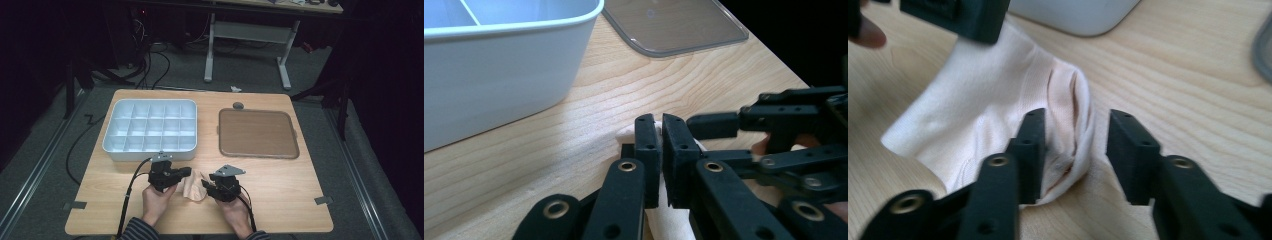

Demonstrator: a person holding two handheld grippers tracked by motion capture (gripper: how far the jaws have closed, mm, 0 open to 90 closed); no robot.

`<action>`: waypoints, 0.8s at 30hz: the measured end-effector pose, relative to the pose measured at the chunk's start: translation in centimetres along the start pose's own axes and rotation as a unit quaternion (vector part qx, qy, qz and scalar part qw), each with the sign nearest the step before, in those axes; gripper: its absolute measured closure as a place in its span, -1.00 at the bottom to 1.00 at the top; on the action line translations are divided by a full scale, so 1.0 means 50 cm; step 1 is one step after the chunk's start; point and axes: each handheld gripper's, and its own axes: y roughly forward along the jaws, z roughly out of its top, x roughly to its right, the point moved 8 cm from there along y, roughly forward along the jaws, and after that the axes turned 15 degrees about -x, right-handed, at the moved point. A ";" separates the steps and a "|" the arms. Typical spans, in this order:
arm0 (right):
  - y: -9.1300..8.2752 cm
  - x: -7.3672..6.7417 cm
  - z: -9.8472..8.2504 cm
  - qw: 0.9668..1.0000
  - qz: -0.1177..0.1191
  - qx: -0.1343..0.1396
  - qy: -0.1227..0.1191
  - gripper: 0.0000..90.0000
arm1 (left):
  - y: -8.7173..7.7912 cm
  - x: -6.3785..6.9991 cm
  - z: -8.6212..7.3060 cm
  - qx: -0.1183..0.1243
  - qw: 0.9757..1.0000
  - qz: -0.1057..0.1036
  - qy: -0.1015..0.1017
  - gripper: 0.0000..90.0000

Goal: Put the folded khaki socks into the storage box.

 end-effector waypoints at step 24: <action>0.020 -0.012 0.018 0.999 0.015 -0.013 -0.028 0.75 | 0.013 0.027 0.027 -0.004 1.000 -0.013 0.016 0.92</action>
